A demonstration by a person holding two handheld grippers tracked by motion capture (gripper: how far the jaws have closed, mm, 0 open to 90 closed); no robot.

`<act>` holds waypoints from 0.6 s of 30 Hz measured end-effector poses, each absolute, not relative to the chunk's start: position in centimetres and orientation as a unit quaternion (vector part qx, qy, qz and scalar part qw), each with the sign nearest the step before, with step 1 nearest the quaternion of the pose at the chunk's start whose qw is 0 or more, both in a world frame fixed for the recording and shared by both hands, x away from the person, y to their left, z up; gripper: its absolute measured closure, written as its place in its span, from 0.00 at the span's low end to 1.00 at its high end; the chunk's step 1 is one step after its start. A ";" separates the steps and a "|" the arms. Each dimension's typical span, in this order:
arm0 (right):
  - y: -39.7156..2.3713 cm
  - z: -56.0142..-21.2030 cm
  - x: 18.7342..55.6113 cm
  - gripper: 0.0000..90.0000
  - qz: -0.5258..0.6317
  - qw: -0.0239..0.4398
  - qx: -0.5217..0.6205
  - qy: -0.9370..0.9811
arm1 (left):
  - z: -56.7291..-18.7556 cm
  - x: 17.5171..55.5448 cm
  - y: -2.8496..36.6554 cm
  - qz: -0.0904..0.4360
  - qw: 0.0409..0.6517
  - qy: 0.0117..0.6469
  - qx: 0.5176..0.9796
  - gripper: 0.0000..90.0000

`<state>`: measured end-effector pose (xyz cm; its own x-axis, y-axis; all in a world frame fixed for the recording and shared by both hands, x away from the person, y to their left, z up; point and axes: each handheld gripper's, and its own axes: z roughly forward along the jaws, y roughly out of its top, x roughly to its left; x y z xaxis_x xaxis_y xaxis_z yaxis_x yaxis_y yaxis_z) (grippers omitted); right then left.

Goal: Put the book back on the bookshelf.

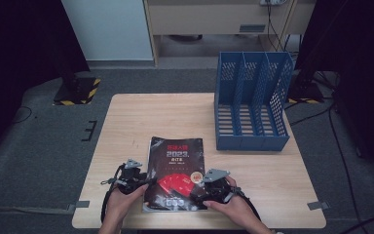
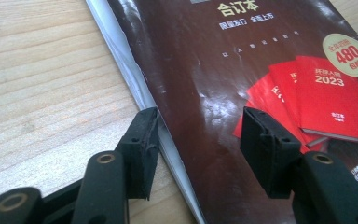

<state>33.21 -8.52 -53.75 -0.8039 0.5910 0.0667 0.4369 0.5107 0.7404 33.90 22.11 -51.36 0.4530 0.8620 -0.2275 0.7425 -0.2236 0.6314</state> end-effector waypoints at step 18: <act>-8.5 -53.8 33.2 0.15 0.395 0.097 0.298 0.864 | -51.1 33.6 20.8 0.050 0.375 0.477 0.793 0.61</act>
<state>33.21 -8.53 -53.75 -0.8037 0.5911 0.0676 0.4375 0.5102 0.7405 33.65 20.77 -51.05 0.5396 0.7947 -0.2780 0.7196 -0.2639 0.6423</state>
